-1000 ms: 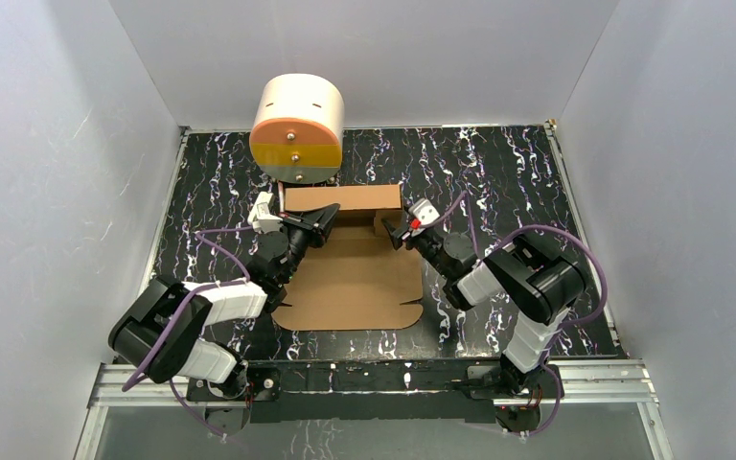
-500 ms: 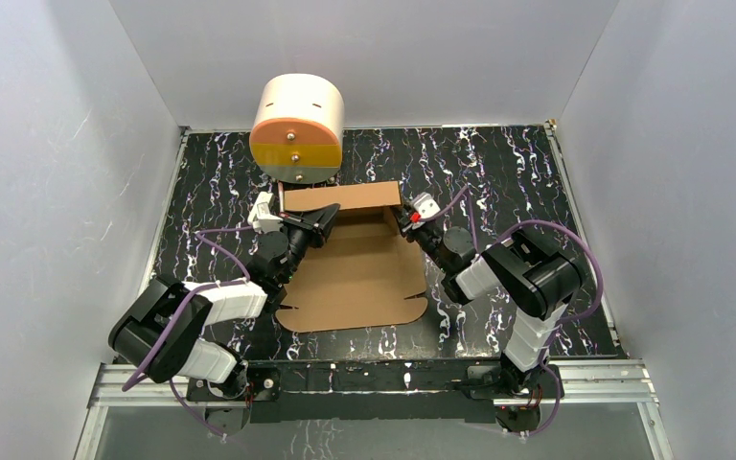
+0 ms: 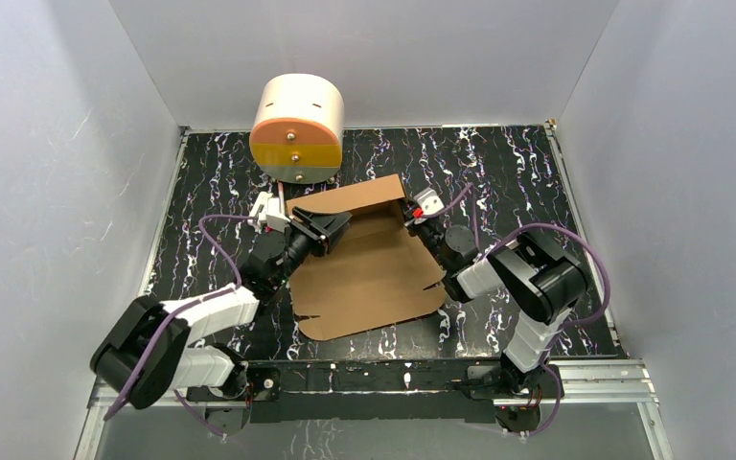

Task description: Fold the paper box

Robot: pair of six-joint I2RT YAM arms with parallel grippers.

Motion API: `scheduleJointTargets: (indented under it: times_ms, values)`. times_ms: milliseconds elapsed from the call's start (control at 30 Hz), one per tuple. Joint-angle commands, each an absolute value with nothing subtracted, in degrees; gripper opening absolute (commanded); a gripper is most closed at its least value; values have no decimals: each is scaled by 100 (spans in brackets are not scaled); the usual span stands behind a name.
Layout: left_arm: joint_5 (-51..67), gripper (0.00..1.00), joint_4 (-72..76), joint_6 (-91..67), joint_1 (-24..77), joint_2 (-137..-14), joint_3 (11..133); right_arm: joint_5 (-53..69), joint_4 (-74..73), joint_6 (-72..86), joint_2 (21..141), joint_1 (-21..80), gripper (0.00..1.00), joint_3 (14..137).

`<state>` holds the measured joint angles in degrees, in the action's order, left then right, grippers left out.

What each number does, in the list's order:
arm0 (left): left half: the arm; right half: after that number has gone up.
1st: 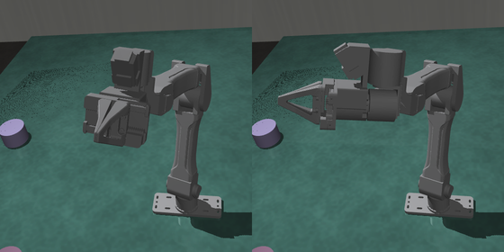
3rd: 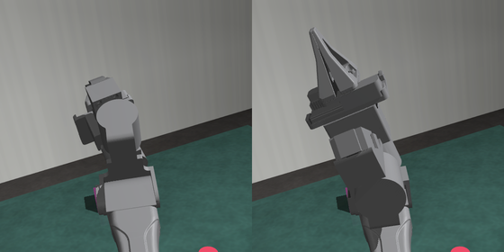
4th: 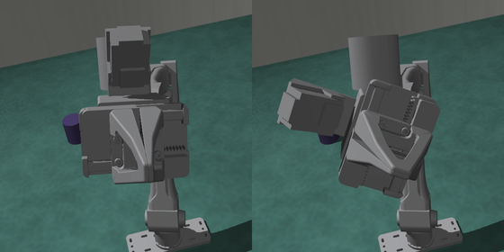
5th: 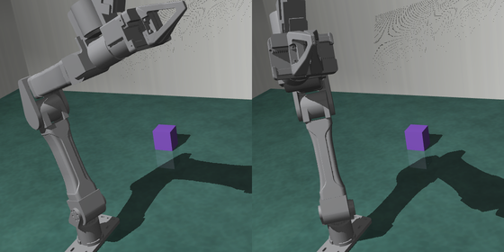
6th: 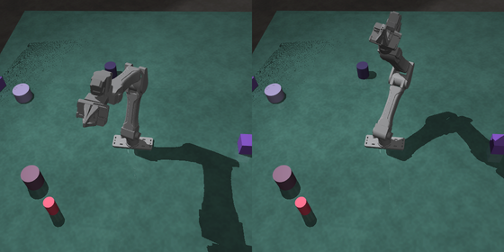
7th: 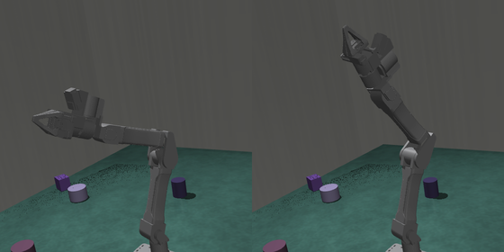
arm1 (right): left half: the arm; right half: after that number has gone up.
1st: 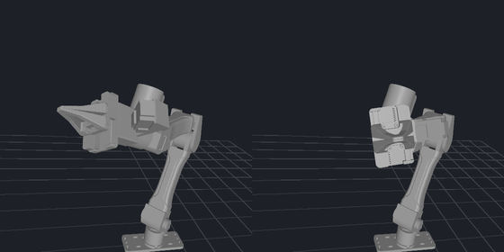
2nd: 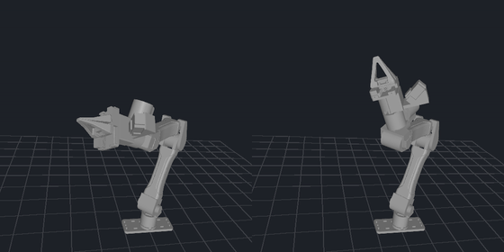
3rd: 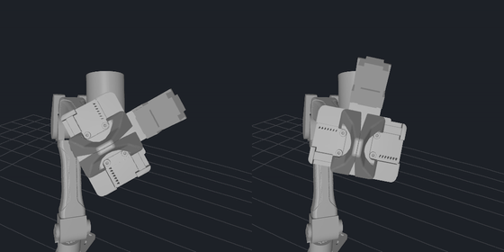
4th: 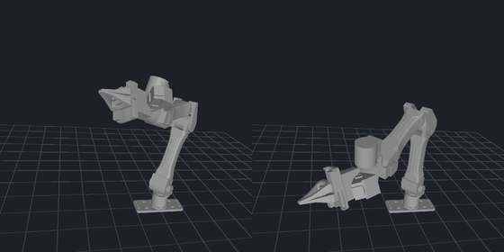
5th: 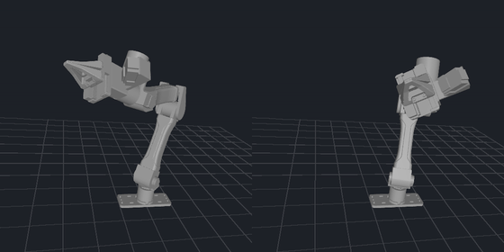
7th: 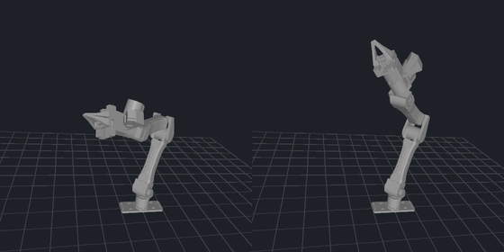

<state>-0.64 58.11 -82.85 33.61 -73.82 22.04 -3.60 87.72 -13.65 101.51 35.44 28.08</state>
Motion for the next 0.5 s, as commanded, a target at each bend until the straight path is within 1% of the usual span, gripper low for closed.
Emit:
scheduleJointTargets:
  times_ms: [0,133,300,467]
  values:
    - [719,45,4503,-7436,3357,-6544,2519,-374,8922,-1463,9717,3458,19,2857]
    - [793,50,3270,-6838,3362,-5775,2706,-359,8653,-1335,9624,3338,19,2858]
    - [623,54,1696,-6099,3366,-4744,2987,-401,8284,-1210,9500,3270,18,2878]
    - [233,58,237,-5112,3353,-4292,3501,-287,8083,-1119,9395,3256,17,2853]
